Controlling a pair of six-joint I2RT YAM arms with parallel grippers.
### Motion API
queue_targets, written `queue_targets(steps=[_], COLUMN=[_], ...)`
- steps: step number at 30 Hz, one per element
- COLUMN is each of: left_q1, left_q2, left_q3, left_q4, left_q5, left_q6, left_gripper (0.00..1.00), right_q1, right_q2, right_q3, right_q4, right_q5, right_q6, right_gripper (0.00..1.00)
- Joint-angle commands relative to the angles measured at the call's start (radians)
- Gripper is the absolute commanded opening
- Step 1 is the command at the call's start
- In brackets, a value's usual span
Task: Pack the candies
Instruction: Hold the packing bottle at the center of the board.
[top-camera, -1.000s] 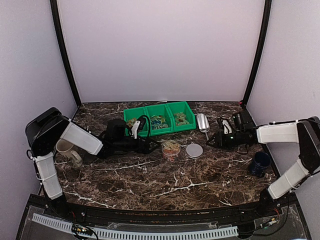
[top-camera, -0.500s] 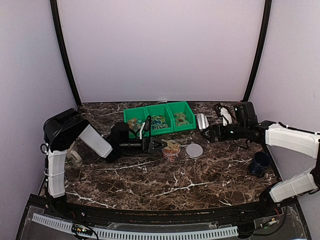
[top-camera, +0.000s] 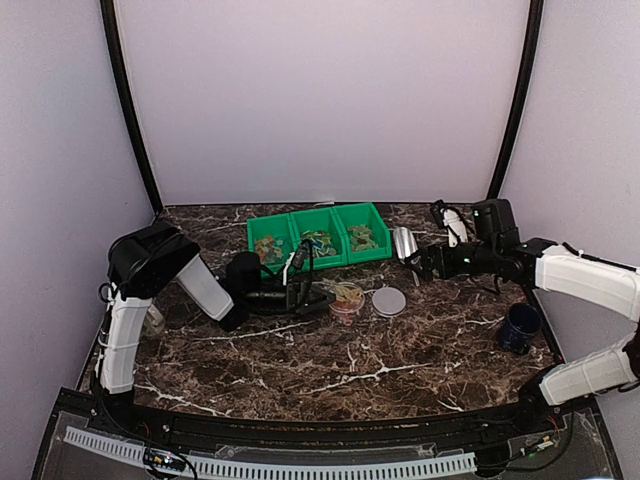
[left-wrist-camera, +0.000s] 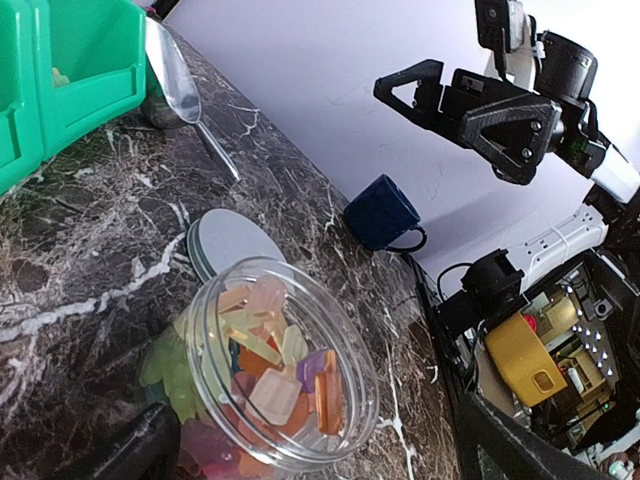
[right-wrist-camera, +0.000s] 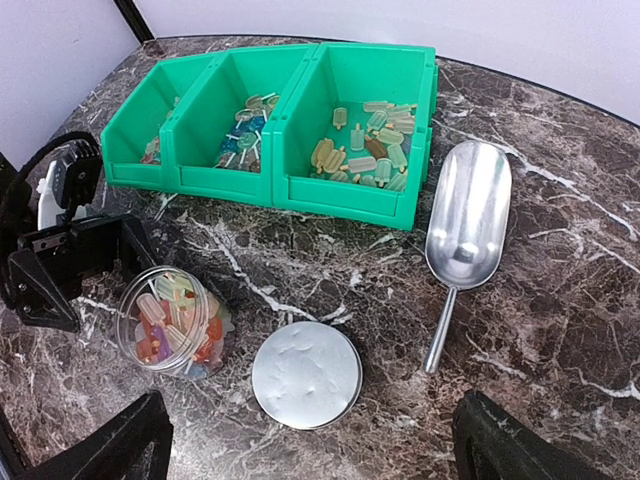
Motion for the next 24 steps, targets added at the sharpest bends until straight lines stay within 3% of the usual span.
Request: queue_targets(steps=[1,12,24], left_q1=[0.001,-0.023,-0.027], left_q2=[0.005,0.043,0.18], left_q3=[0.006,0.027,-0.005], left_q4=[0.008,-0.157,0.108], left_q5=[0.07,-0.049,-0.068], left_q6=[0.121,0.494,0.644], left_gripper=[0.99,0.99,0.99], right_q1=[0.006,0.006,0.006], right_q2=[0.002,0.042,0.039], right_q3=[0.004,0.047,0.062], right_q4=[0.021,-0.005,-0.033], right_q5=[-0.003,0.033,0.054], right_q6=[-0.019,-0.022,-0.037], right_gripper=[0.98,0.98,0.98])
